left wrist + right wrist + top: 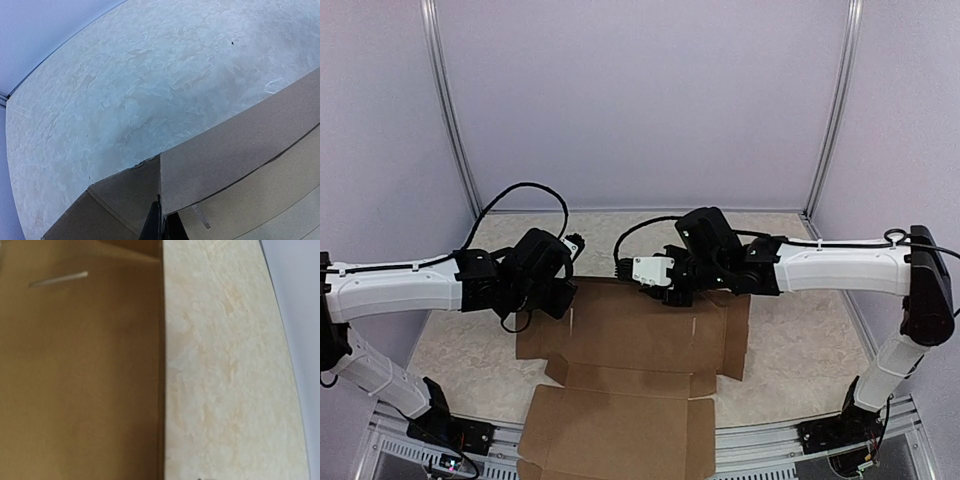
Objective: Fold the paper box
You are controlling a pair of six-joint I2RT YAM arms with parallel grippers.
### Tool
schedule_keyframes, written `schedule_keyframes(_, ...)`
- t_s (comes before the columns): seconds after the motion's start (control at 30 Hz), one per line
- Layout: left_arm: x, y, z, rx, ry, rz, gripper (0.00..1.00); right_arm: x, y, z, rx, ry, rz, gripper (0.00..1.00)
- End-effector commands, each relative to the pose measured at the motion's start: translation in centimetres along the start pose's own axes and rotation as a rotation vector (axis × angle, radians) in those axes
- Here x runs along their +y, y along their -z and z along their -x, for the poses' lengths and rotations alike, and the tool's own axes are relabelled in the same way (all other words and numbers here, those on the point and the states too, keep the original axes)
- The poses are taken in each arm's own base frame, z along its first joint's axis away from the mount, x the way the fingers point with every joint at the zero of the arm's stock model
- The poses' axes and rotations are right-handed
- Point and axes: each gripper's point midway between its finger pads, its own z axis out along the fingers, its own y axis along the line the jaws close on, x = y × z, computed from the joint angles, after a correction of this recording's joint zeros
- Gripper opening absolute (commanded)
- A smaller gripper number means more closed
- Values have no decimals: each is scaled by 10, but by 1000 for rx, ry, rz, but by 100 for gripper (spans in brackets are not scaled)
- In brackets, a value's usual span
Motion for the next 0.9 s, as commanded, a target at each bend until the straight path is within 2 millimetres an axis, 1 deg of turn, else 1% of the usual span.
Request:
schedule_keyframes(0.0, 0, 6, 2, -28, 13, -8, 0, -4, -9, -6, 18, -22, 5, 34)
schedule_keyframes(0.17, 0, 7, 1, -33, 17, -11, 0, -2, -13, -6, 18, -26, 17, 24)
schedule_keyframes(0.5, -2, 6, -1, -36, 25, -18, 0, -1, -18, -4, 13, -28, 26, 19)
schedule_keyframes(0.57, -2, 5, -2, -34, 24, -21, 0, -2, -19, -4, 14, -33, 28, 15)
schedule_keyframes(0.6, -3, 6, -2, -34, 24, -22, 0, -1, -20, -4, 13, -32, 30, 12)
schedule_keyframes(0.67, -3, 6, -2, -34, 22, -21, 0, -1, -21, -5, 19, -33, 32, 1)
schedule_keyframes(0.77, -2, 7, -2, -37, 26, -21, 0, 0, -22, -7, 32, -32, 37, 0)
schedule_keyframes(0.8, -2, 7, -2, -38, 26, -22, 3, 0, -23, -8, 35, -31, 34, 0)
schedule_keyframes(0.87, -3, 9, -2, -43, 33, -36, 21, -1, -22, -10, 39, -29, 27, 0)
